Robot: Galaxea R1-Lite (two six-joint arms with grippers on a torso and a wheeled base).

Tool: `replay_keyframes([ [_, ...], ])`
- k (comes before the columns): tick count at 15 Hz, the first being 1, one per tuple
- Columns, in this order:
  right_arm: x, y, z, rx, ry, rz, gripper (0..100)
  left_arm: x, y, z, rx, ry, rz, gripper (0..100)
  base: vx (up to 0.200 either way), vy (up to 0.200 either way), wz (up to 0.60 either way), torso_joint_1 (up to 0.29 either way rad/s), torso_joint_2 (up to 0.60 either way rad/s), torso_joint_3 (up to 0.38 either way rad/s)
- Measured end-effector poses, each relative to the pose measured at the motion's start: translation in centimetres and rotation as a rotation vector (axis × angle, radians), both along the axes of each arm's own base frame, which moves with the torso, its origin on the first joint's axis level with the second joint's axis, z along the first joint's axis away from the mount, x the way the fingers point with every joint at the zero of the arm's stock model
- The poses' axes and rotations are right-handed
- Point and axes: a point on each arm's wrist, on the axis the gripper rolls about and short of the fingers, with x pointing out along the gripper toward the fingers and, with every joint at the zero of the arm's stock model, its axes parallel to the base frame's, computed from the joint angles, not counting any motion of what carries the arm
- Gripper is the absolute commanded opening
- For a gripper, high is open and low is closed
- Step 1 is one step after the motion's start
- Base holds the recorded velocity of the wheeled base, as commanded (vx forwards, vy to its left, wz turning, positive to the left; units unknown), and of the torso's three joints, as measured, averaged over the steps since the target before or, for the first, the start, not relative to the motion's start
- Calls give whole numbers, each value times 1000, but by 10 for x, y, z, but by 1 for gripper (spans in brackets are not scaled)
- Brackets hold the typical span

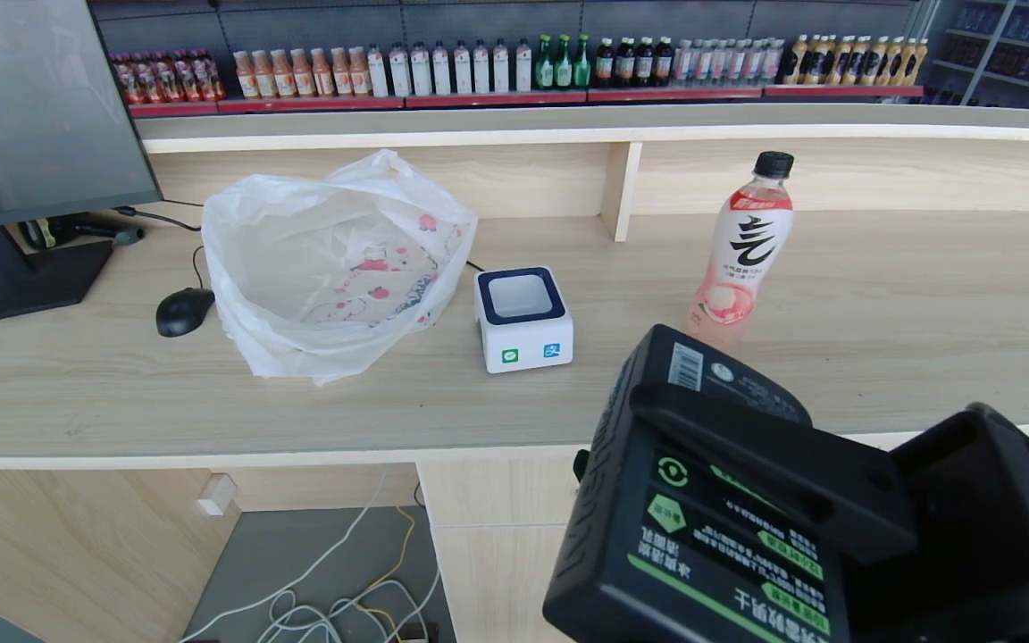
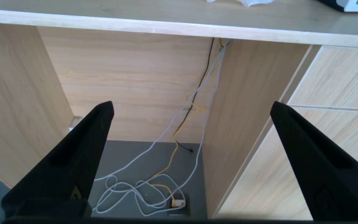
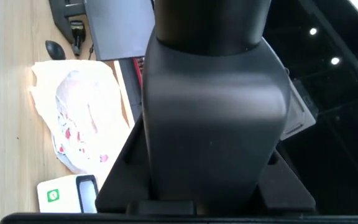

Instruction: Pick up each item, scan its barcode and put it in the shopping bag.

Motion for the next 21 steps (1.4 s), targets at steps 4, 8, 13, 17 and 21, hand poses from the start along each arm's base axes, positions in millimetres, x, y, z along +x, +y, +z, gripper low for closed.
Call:
replay_keyframes([
  [4, -3, -3, -10, 27, 196, 84, 0, 0, 0, 0, 0, 0, 1, 100, 0, 0, 0, 0, 0, 0],
  [8, -6, -4, -15, 64, 361, 157, 0, 0, 0, 0, 0, 0, 0, 100, 0, 0, 0, 0, 0, 0],
  [13, -5, -1, -21, 147, 617, 232, 0, 0, 0, 0, 0, 0, 0, 100, 0, 0, 0, 0, 0, 0],
  [17, -2, 4, -35, 185, 858, 290, 0, 0, 0, 0, 0, 0, 1, 100, 0, 0, 0, 0, 0, 0],
  [21, 2, 9, -39, 219, 950, 295, 0, 0, 0, 0, 0, 0, 0, 100, 0, 0, 0, 0, 0, 0],
])
